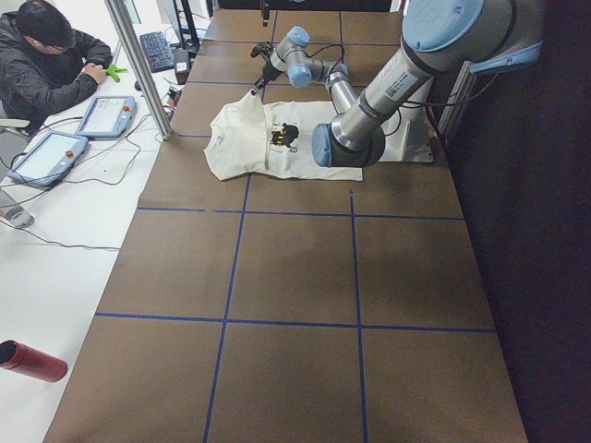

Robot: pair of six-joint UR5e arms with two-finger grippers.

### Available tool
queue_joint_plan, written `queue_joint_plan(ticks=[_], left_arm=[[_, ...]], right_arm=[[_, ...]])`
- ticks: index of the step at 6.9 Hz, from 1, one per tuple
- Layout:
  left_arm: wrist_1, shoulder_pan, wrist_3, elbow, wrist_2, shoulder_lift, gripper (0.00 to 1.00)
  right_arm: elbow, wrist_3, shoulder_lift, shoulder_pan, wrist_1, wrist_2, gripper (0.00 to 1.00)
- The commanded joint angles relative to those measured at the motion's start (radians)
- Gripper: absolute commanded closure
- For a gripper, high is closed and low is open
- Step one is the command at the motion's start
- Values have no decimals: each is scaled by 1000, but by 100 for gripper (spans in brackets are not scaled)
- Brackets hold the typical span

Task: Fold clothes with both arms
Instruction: 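Lift the sleeve with the left gripper and fold it across the chest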

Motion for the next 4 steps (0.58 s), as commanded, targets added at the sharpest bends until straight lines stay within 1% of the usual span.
queue_joint_plan(ticks=[1,2,3,4], left_arm=[[-118,38,-31,60,-4,-1,40],[-155,45,-70,91,-5,-4,26],[-214,42,-119,92,-8,-1,0],[-272,39,-175,90,-46,11,0]], right_arm=[[-1,1,0,-1,0,-5,0],[-1,1,0,-1,2,-5,0],[-4,4,9,-3,2,-4,0],[2,11,11,-7,3,-2,0]])
